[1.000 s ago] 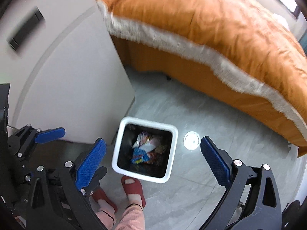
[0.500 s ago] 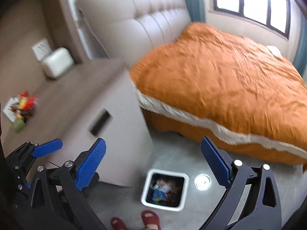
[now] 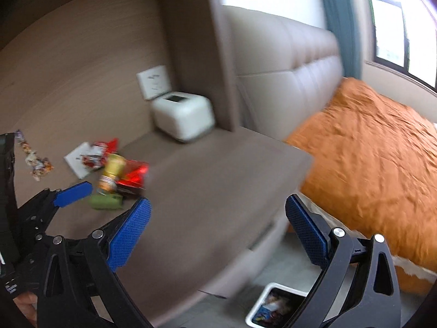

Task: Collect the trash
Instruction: 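Lift both open tools away from the bin toward the desk, then grasp the yellow orange-drink cup with left tool while right tool grasps the red snack box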

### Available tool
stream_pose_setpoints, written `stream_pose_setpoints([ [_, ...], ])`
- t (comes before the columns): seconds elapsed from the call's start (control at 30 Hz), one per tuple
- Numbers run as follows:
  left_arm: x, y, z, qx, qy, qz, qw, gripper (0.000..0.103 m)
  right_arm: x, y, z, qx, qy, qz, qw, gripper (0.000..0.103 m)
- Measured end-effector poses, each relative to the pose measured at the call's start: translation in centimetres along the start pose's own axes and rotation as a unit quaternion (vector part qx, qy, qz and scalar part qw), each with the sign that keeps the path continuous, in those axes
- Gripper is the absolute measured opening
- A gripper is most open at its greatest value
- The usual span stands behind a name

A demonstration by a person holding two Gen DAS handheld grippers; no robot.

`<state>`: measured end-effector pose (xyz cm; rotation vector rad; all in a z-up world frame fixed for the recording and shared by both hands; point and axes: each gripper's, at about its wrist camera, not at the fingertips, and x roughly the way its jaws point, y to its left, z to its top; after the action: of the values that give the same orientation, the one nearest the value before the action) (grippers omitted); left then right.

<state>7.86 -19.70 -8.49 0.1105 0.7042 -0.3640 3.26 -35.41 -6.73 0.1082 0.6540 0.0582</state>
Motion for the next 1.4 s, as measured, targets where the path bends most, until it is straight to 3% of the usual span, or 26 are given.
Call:
stream_pose_setpoints([
  [0.23, 0.2, 6.3, 1.1, -0.029, -0.008, 0.052, 0.9982, 0.098, 3.2, 5.0, 2.3, -0.014, 0.008, 0.036, 0.999, 0.098],
  [0.33, 1.6, 9.3, 1.2, -0.037, 0.006, 0.08, 0.9961, 0.098, 5.2, 7.0, 2.6, -0.027, 0.019, 0.042, 0.999, 0.098],
  [0.47, 4.9, 14.0, 1.1, -0.057, 0.054, 0.104, 0.9915, 0.098, 9.0, 9.1, 2.6, -0.044, 0.051, 0.041, 0.997, 0.098],
  [0.7, 10.1, 17.9, 0.8, -0.064, 0.116, 0.075, 0.9883, 0.096, 15.4, 11.6, 2.0, -0.068, 0.123, 0.042, 0.989, 0.098],
  [0.93, 13.3, 18.8, 0.9, -0.059, 0.151, 0.048, 0.9856, 0.076, 19.2, 11.7, 1.6, -0.063, 0.166, 0.054, 0.983, 0.098],
  [1.0, 14.0, 18.9, 0.6, -0.062, 0.159, 0.04, 0.9845, 0.071, 20.2, 11.7, 1.2, -0.059, 0.181, 0.058, 0.98, 0.092],
  [1.07, 14.4, 18.8, 0.7, -0.058, 0.156, 0.04, 0.9853, 0.069, 20.7, 12.0, 0.9, -0.066, 0.185, 0.055, 0.979, 0.077],
  [1.17, 14.5, 18.4, 0.9, -0.049, 0.149, 0.041, 0.9867, 0.046, 20.3, 12.7, 0.6, -0.089, 0.172, 0.057, 0.979, 0.044],
  [1.2, 14.6, 18.3, 1.0, -0.051, 0.147, 0.043, 0.9869, 0.042, 20.1, 12.8, 0.6, -0.089, 0.169, 0.06, 0.98, 0.043],
  [1.4, 11.8, 17.6, 1.0, -0.057, 0.122, 0.052, 0.9895, 0.042, 16.8, 12.5, 1.7, -0.1, 0.117, 0.06, 0.986, 0.03],
])
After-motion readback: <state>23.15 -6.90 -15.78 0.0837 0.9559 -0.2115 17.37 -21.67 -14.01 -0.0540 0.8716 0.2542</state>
